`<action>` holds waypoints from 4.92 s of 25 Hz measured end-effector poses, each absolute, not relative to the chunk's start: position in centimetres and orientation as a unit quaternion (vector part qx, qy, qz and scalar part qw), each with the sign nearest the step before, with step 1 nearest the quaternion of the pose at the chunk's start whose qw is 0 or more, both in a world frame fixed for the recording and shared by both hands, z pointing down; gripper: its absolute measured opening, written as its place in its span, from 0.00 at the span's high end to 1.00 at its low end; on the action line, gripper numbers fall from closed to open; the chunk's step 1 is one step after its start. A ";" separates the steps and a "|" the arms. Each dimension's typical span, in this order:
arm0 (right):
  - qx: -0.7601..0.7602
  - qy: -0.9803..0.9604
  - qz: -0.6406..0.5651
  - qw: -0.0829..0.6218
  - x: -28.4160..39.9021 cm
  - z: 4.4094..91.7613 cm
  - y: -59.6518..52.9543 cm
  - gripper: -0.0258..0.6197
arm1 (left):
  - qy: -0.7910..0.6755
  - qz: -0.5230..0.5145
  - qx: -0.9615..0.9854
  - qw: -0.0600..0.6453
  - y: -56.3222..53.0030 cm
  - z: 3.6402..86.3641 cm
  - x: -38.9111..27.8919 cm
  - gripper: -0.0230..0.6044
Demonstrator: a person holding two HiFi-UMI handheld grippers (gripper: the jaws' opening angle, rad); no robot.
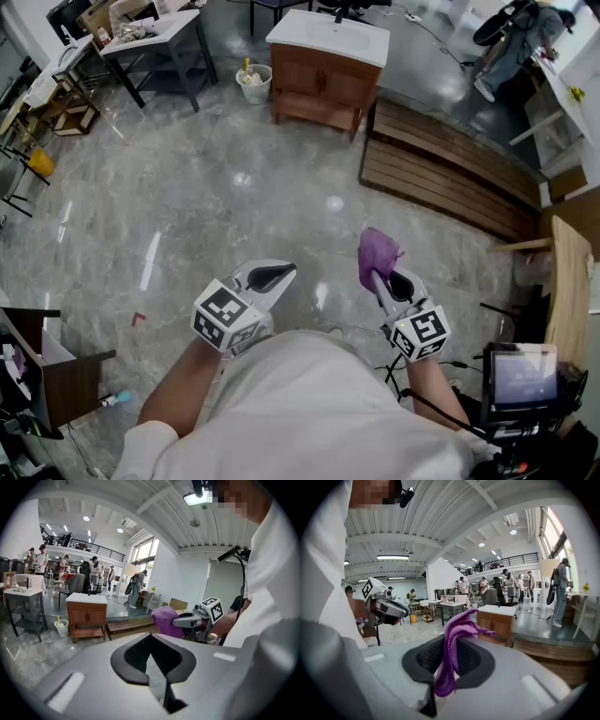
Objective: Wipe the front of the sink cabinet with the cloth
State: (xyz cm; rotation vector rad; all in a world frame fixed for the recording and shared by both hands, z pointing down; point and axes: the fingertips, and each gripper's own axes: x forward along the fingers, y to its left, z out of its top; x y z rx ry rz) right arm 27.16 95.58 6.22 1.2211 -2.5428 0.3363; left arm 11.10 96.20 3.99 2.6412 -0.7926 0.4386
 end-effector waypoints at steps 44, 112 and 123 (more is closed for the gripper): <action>0.470 -0.854 0.143 0.172 15.5 18.9 37.7 0.87 | -0.208 0.186 0.942 0.187 37.8 14.9 1.0 0.95; 0.513 -0.755 0.304 0.271 24.4 52.1 -18.2 0.87 | 0.078 0.520 0.780 0.340 3.4 47.8 8.4 0.95; 0.439 -0.803 0.291 0.277 9.8 53.1 -21.6 0.87 | 0.056 0.496 0.784 0.369 3.7 48.1 2.4 0.95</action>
